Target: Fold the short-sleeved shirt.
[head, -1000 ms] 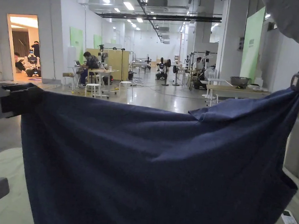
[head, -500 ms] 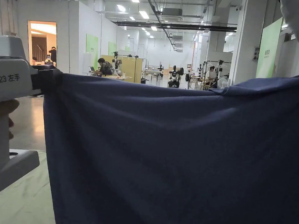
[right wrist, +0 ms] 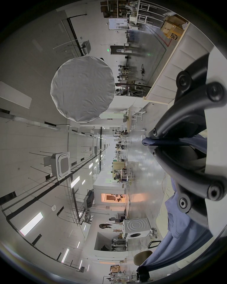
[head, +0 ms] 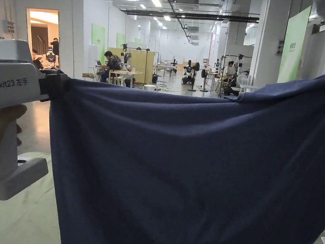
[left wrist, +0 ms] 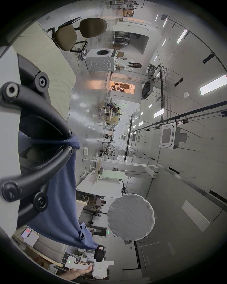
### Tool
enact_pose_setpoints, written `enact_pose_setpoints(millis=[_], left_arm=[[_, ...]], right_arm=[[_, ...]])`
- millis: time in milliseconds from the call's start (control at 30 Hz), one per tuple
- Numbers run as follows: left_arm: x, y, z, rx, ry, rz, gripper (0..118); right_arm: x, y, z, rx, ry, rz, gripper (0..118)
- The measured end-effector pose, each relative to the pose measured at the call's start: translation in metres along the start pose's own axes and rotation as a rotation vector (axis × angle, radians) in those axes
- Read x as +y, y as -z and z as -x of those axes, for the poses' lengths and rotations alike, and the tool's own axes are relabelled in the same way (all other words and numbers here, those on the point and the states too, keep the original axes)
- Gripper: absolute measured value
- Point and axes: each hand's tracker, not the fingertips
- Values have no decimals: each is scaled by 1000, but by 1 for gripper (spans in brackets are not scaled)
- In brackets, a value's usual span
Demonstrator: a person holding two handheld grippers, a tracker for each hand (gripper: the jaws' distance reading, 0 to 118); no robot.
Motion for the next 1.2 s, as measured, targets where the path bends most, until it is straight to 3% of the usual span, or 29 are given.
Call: enact_pose_setpoints(millis=[333, 367, 467, 800, 900, 1000, 1200], left_arm=[[-15, 75, 8, 15, -2, 44, 4], [-17, 83, 9, -1, 2, 36, 4], [-26, 114, 11, 16, -13, 63, 4], [-61, 212, 38, 18, -91, 84, 4], [-66, 232, 40, 43, -70, 91, 4], [-75, 246, 45, 36, -82, 89, 4], [-95, 252, 37, 25, -81, 108, 4]], right_arm=[[-20, 60, 15, -7, -1, 31, 7], [-23, 71, 25, 52, -4, 27, 7], [-32, 97, 32, 46, -1, 42, 7], [-61, 174, 45, -59, -48, 52, 7], [-71, 194, 44, -38, 98, 96, 7], [-78, 210, 50, -48, 51, 74, 7], [-113, 228, 56, -56, 64, 138, 7]])
